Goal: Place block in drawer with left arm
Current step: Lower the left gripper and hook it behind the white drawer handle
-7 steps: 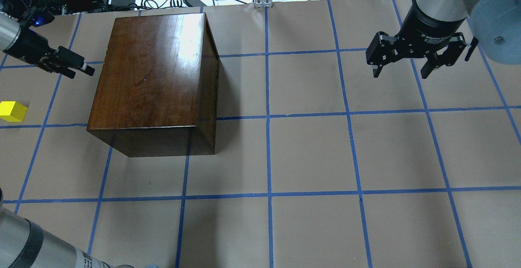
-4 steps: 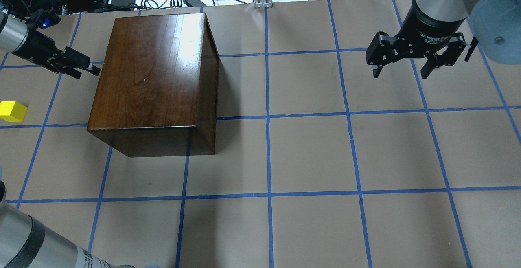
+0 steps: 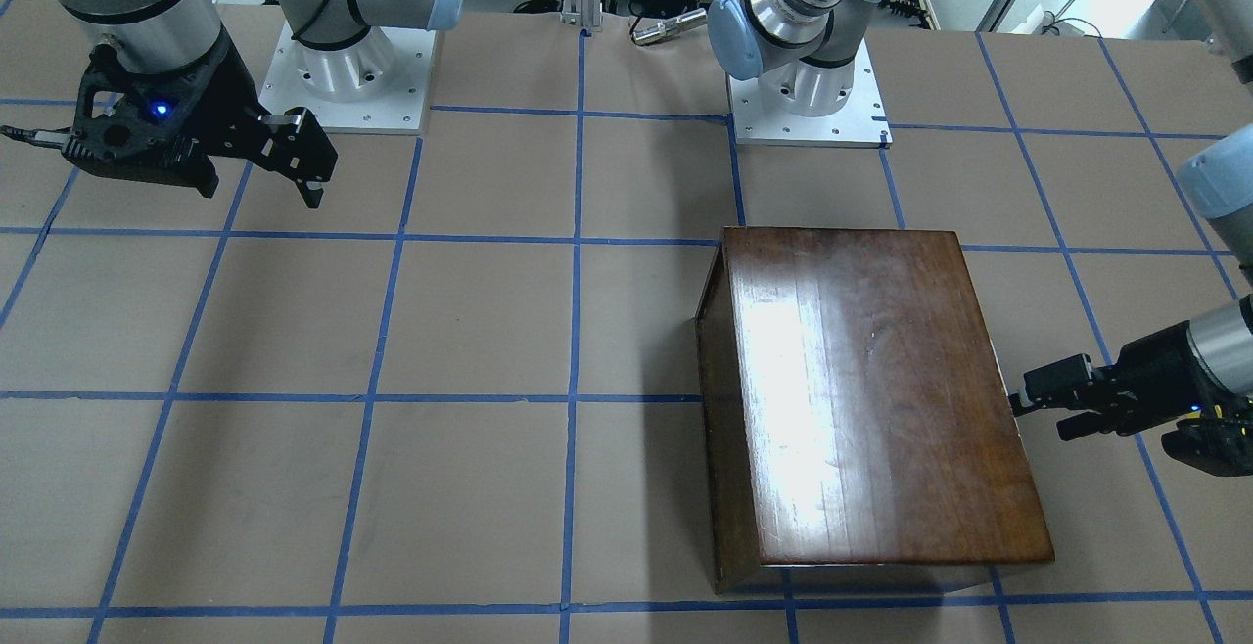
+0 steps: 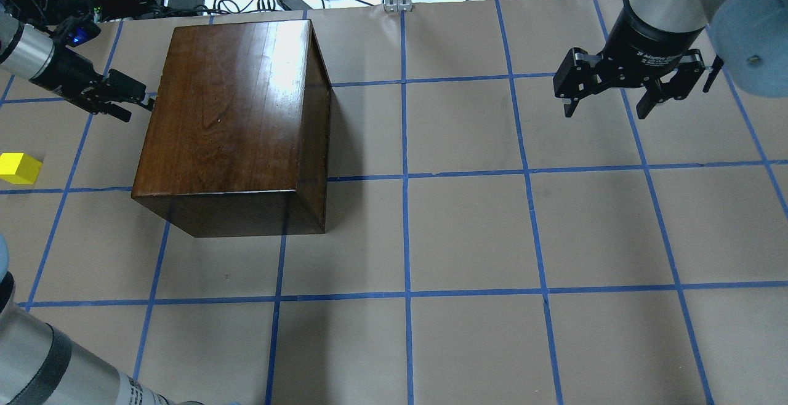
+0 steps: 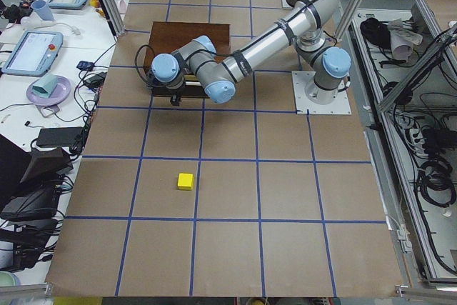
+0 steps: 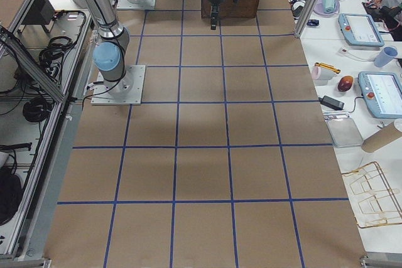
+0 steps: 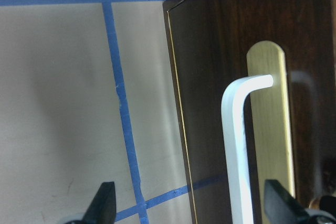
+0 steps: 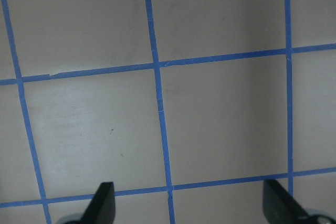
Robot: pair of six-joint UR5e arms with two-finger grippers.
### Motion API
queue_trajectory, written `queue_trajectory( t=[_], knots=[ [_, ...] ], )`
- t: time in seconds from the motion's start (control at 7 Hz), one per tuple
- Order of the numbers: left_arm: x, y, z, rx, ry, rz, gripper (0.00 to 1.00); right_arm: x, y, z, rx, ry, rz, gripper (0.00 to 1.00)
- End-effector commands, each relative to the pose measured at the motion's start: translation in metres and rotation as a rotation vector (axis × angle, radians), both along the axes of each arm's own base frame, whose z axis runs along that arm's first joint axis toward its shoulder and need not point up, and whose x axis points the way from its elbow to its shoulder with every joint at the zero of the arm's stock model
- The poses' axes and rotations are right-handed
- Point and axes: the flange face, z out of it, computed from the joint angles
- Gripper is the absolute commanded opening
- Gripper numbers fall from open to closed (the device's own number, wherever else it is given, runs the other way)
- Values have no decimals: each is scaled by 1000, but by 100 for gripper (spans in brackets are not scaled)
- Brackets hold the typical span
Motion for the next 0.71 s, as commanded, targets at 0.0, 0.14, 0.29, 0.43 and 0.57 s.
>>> queue_trajectory(
  t=[0.0, 0.14, 0.29, 0.43, 0.57],
  knots=[
    [-2, -1, -5, 11, 2, -1, 100, 0, 0, 0, 0, 0, 0, 100],
    [-1, -2, -9, 14, -1, -4, 100, 0, 0, 0, 0, 0, 0, 100],
    [1, -2, -14, 22, -1, -7, 100, -1, 0, -1, 1, 0, -2, 100],
    [2, -3, -17, 29, -2, -6, 100, 0, 0, 0, 0, 0, 0, 100],
    [2, -2, -18, 36, -8, -9, 100, 0, 0, 0, 0, 0, 0, 100]
  ],
)
